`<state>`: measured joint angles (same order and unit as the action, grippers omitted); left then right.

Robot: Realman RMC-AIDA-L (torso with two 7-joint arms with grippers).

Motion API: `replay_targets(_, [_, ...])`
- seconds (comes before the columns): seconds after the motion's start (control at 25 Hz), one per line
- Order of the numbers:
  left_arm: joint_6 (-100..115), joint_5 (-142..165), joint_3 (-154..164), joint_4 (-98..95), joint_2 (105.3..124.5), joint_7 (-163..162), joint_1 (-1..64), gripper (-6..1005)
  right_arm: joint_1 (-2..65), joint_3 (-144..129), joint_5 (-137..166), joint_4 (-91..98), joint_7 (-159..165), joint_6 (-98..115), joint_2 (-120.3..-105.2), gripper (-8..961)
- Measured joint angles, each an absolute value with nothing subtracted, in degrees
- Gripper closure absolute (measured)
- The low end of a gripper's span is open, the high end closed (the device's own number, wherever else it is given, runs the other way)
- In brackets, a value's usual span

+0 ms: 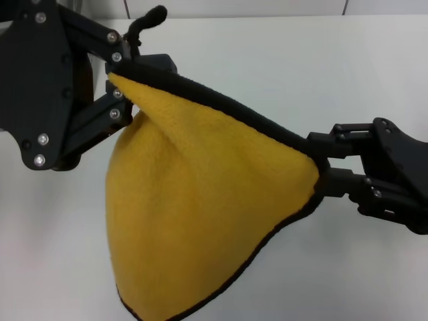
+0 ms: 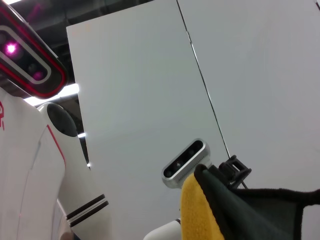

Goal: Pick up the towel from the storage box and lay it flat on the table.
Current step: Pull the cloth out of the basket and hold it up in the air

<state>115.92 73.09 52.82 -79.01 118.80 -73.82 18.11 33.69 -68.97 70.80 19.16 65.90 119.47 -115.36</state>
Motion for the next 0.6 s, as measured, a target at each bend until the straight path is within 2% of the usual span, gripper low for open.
replay_targets(0.6, [115.89, 70.48, 52.01, -79.01, 118.57, -73.73, 18.07, 969, 34.15, -69.12, 73.56, 19.04, 66.07, 118.86, -115.43, 714])
